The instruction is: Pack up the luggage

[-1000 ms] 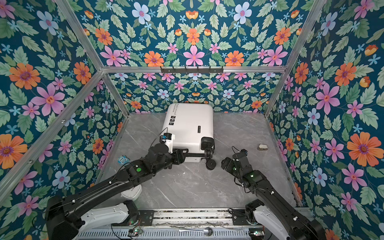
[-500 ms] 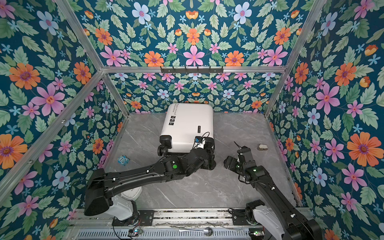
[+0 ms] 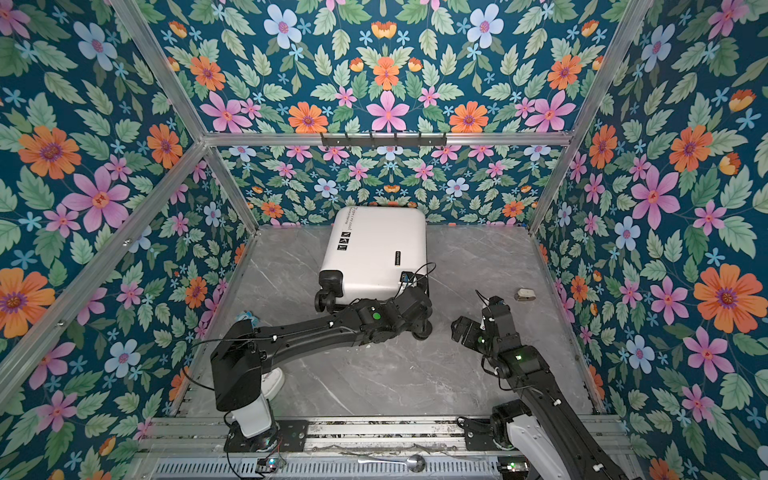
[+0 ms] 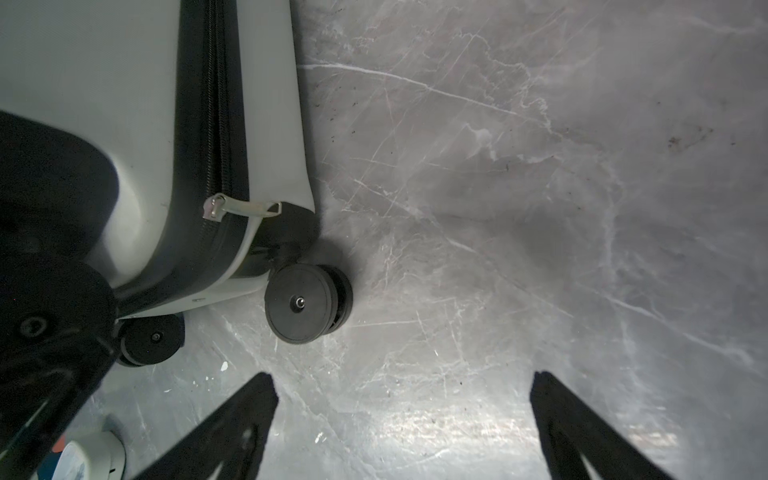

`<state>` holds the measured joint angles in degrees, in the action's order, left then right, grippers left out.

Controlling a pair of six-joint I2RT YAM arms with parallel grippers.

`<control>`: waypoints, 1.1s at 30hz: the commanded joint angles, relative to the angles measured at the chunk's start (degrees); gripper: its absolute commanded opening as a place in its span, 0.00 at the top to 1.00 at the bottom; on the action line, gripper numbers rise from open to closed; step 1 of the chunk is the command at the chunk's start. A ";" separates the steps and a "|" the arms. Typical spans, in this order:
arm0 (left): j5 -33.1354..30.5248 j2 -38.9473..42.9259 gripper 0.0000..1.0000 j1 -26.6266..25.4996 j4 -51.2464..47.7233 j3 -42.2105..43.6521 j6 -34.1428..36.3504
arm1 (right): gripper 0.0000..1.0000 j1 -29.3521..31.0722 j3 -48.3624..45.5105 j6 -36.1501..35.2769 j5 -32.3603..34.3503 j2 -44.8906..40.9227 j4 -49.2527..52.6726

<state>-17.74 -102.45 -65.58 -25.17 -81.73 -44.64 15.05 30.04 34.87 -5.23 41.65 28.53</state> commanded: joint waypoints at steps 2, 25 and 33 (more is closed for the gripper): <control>1.24 -2.13 0.35 0.43 1.10 -2.03 1.26 | 0.03 -0.01 -0.41 -1.61 1.22 -1.31 2.55; 2.59 -2.91 0.97 1.86 3.01 -3.82 2.67 | 0.08 0.03 -0.07 -4.34 -1.12 1.17 -0.68; 4.30 3.14 1.00 1.57 3.11 2.79 1.70 | 0.22 0.03 -4.02 -10.08 -13.43 1.61 -14.34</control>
<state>-13.82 -101.47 -63.83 -23.24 -80.40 -43.31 15.03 27.03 27.88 -12.27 42.85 21.93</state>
